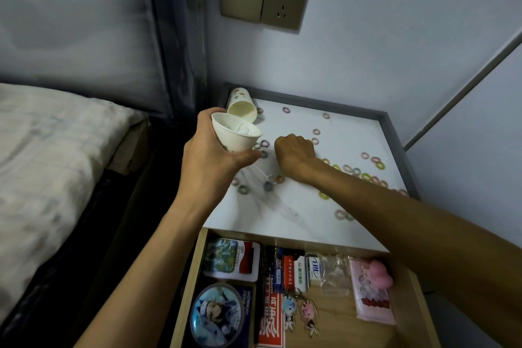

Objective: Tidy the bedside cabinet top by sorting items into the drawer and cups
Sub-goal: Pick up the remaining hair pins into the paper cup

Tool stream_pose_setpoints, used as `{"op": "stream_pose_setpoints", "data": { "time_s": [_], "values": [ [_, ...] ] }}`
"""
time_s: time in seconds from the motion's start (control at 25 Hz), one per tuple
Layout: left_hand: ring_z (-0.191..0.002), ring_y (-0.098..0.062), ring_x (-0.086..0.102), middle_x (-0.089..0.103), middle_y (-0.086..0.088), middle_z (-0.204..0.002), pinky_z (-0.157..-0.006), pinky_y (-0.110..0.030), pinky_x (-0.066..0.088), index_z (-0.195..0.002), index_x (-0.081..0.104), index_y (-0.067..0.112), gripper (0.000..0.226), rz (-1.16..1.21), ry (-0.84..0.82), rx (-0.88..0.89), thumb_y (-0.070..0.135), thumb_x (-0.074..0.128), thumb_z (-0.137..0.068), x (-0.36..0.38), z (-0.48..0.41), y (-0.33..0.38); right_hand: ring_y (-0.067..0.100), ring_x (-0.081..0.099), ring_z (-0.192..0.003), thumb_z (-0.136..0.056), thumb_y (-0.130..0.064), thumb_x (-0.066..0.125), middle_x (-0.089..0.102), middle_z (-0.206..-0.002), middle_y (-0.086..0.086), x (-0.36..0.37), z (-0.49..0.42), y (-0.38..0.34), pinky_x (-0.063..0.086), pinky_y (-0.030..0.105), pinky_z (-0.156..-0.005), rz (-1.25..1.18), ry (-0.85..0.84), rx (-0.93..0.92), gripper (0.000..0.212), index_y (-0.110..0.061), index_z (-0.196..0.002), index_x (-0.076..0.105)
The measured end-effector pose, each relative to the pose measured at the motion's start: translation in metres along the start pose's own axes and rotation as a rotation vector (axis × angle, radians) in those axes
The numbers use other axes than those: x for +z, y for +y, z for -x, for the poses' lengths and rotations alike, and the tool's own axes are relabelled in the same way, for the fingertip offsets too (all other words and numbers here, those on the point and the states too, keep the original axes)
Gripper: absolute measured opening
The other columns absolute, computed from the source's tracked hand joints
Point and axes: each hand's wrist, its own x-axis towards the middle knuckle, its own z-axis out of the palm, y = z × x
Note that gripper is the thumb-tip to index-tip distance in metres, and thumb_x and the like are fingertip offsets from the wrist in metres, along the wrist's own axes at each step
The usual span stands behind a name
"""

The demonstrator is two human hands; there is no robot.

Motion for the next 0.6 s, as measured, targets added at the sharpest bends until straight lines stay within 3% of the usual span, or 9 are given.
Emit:
{"op": "stream_pose_setpoints", "data": {
  "time_s": [0.12,0.28,0.44,0.52,0.6],
  "values": [
    [-0.087,-0.003,0.057,0.057,0.013,-0.099,-0.061,-0.006,0.047,-0.122,0.046,0.026,0.074,-0.020,0.011,0.000,0.023,0.090,-0.062,-0.004,-0.001,-0.002,0.033,0.059,-0.110,-0.087,0.000,0.058,0.061,-0.120,0.016,0.003,-0.005,0.002,0.038,0.031,-0.076,-0.024,-0.028,0.003,0.028,-0.003,-0.115,0.060],
    [-0.091,-0.010,0.060,0.058,0.008,-0.105,-0.069,-0.029,0.058,-0.124,0.046,0.026,0.076,-0.031,0.025,-0.006,0.022,0.090,-0.062,-0.007,-0.003,-0.003,0.034,0.062,-0.103,-0.092,-0.006,0.055,0.063,-0.115,0.018,0.008,-0.014,0.009,0.039,0.030,-0.070,-0.104,-0.044,0.010,0.020,0.000,-0.110,0.061],
    [-0.089,-0.002,0.057,0.057,0.013,-0.102,-0.065,-0.019,0.052,-0.125,0.046,0.027,0.075,-0.039,0.015,0.001,0.023,0.089,-0.063,-0.008,-0.003,-0.005,0.033,0.066,-0.092,-0.097,-0.019,0.054,0.068,-0.100,0.020,-0.002,-0.023,0.027,0.050,0.033,-0.071,-0.457,0.068,0.040,0.018,-0.006,-0.087,0.059],
    [-0.088,-0.001,0.056,0.057,0.015,-0.101,-0.061,-0.013,0.048,-0.124,0.045,0.028,0.075,-0.047,0.009,-0.005,0.024,0.089,-0.064,-0.008,-0.002,-0.006,0.018,0.069,-0.072,-0.098,-0.017,0.052,0.071,-0.086,0.013,-0.023,-0.017,0.031,0.054,0.029,-0.064,-0.716,0.137,-0.017,0.020,-0.006,-0.081,0.056],
    [-0.087,0.001,0.056,0.055,0.017,-0.098,-0.059,-0.011,0.047,-0.124,0.045,0.029,0.075,-0.056,0.005,-0.015,0.024,0.089,-0.064,-0.007,-0.002,-0.007,0.009,0.065,-0.062,-0.099,-0.014,0.052,0.071,-0.079,0.007,-0.052,-0.003,0.033,0.051,0.020,-0.059,-0.799,0.166,-0.158,0.018,-0.006,-0.083,0.057]
  ]
}}
